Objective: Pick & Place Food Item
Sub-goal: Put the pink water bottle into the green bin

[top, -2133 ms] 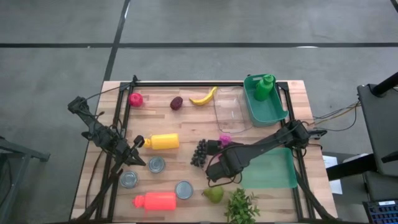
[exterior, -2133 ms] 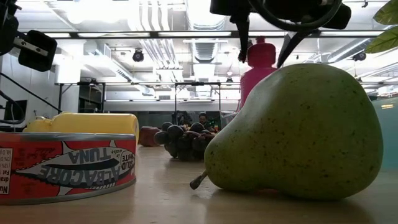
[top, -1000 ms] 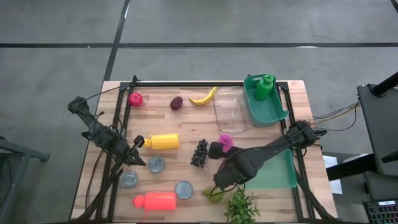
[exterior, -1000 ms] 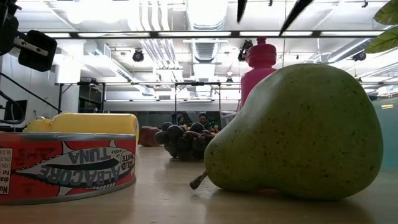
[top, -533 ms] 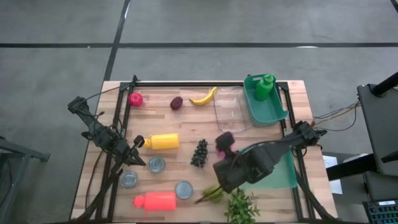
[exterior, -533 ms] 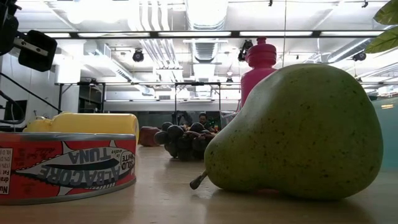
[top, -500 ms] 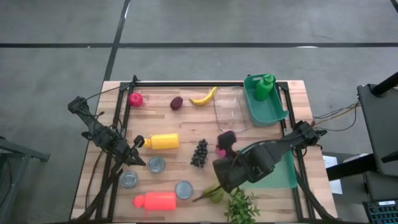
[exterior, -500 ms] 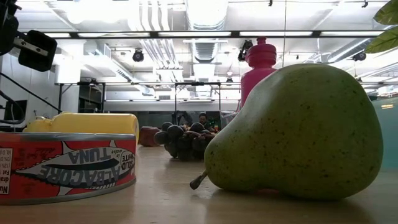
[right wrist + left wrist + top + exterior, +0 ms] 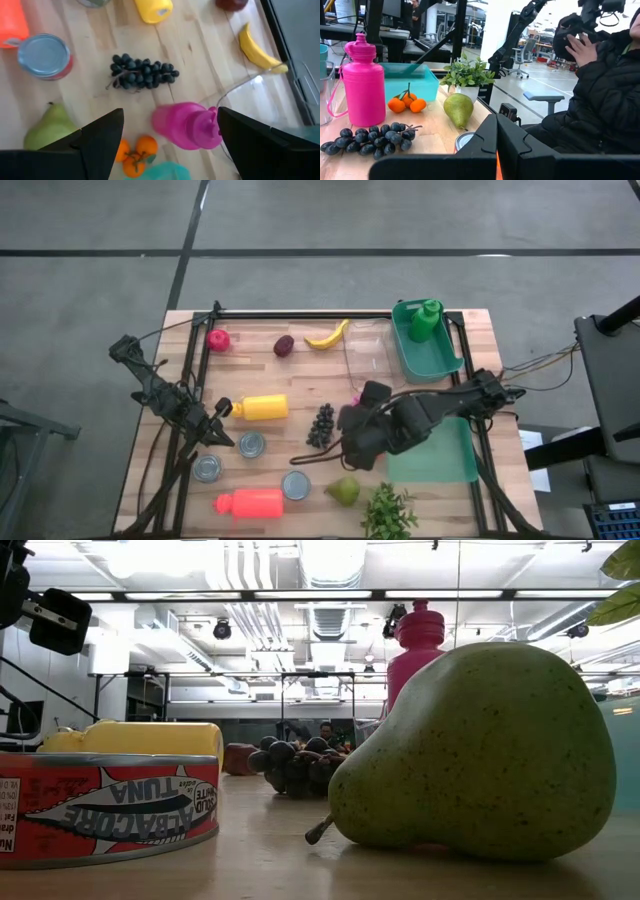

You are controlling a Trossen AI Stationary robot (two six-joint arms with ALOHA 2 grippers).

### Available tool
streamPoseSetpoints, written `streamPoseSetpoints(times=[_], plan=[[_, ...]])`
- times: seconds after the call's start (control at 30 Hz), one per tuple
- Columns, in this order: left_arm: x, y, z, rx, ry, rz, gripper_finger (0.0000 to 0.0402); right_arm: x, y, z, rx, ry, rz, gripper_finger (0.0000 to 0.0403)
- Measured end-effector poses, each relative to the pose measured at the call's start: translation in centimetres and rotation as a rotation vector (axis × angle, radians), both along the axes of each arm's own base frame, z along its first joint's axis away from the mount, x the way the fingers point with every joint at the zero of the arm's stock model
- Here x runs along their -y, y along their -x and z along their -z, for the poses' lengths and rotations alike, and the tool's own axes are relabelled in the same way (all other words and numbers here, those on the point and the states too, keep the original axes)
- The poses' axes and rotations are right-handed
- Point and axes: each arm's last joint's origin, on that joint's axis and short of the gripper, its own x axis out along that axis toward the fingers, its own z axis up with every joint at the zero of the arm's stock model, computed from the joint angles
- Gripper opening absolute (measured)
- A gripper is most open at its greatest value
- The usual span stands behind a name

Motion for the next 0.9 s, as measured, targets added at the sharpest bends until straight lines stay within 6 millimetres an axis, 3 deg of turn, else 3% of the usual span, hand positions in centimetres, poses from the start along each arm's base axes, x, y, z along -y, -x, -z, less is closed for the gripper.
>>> streamPoseSetpoints(times=[0.2, 0.33, 0.47, 0.9], plan=[[0.0, 0.0, 0.0, 0.000, 0.000, 0.000, 0.0000, 0.2, 0.1, 0.5, -0.036, -0.088, 0.068, 0.0319], [0.0, 0.0, 0.0, 0.000, 0.000, 0.000, 0.0000, 0.7, 0.8, -0.6, 0.014, -0.099, 0.105, 0.0319], [0.0, 0.0, 0.0, 0.000, 0.000, 0.000, 0.0000, 2.0, 1.6, -1.8, 0.060, -0.134, 0.181, 0.0319], [0.0, 0.0, 0.0, 0.000, 0.000, 0.000, 0.0000, 6.7, 1.6, -1.6, -0.018, -0.254, 0.266, 0.0319]])
